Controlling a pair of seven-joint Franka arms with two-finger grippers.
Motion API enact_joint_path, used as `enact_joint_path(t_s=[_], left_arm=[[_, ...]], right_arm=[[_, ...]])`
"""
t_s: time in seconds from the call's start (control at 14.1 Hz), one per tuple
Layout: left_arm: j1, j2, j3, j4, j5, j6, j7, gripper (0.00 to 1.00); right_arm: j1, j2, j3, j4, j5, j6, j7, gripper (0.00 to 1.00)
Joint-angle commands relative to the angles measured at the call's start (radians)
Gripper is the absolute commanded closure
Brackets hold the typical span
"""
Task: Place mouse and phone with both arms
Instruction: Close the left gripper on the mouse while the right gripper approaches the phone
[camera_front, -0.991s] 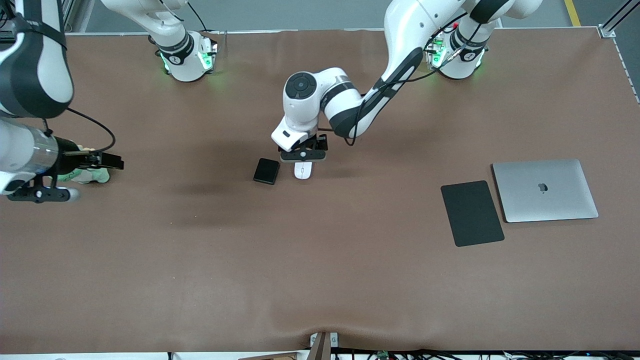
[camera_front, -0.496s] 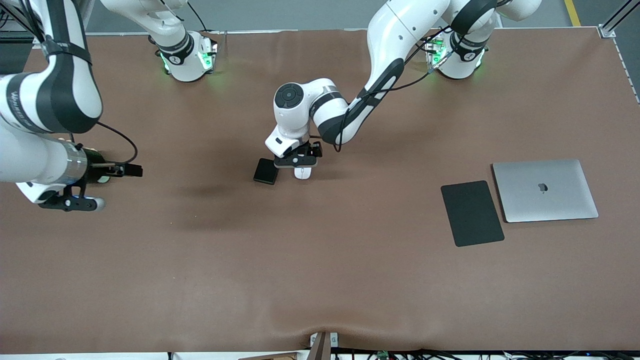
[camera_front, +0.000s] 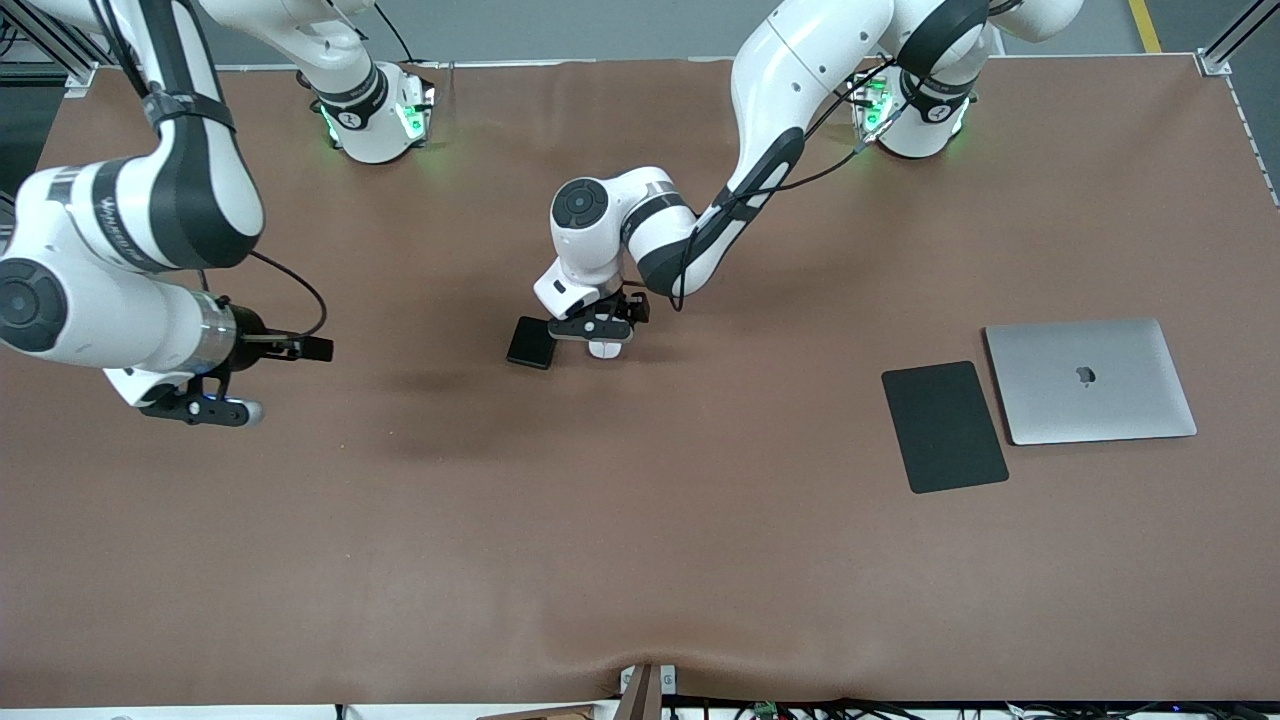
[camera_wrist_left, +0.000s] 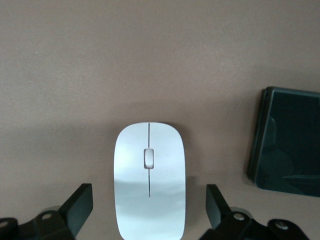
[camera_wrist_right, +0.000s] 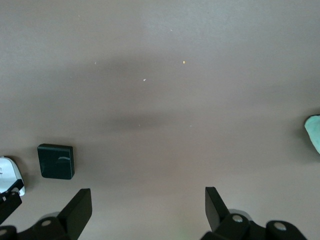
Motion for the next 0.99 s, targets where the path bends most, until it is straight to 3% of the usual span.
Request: enact_joint_path(t_s=[0.0, 0.14, 0.35, 0.42, 0.5, 0.57, 0.92], left_arm=[[-0.009, 0.040, 0.004, 0.032, 0.026, 0.011, 0.021, 0.00], [-0.008, 0.042, 0.004, 0.032, 0.026, 0.016, 0.021, 0.00], [-0.006, 0.051, 0.004, 0.033, 0.025, 0.056, 0.001, 0.03], [-0.005, 0.054, 0.004, 0.033, 0.019, 0.057, -0.003, 0.30], [-0.005, 0.054, 0.004, 0.033, 0.014, 0.057, -0.002, 0.70], [-0.002, 0.051, 0.004, 0.032, 0.012, 0.057, 0.000, 1.00], [0.001, 0.037, 0.004, 0.032, 0.011, 0.051, 0.000, 1.00]], right_arm=[[0.009, -0.006, -0.004, -0.033, 0.012, 0.030, 0.016, 0.00], [0.015, -0.003, -0.004, -0.055, 0.017, 0.061, 0.016, 0.00], [0.017, 0.000, -0.004, -0.090, 0.095, 0.111, 0.016, 0.00], [0.020, 0.003, -0.004, -0.098, 0.097, 0.122, 0.016, 0.00], [0.021, 0.006, -0.004, -0.108, 0.100, 0.136, 0.017, 0.00], [0.035, 0.006, -0.004, -0.115, 0.100, 0.137, 0.023, 0.00], [0.072, 0.014, -0.004, -0.116, 0.100, 0.156, 0.103, 0.00]])
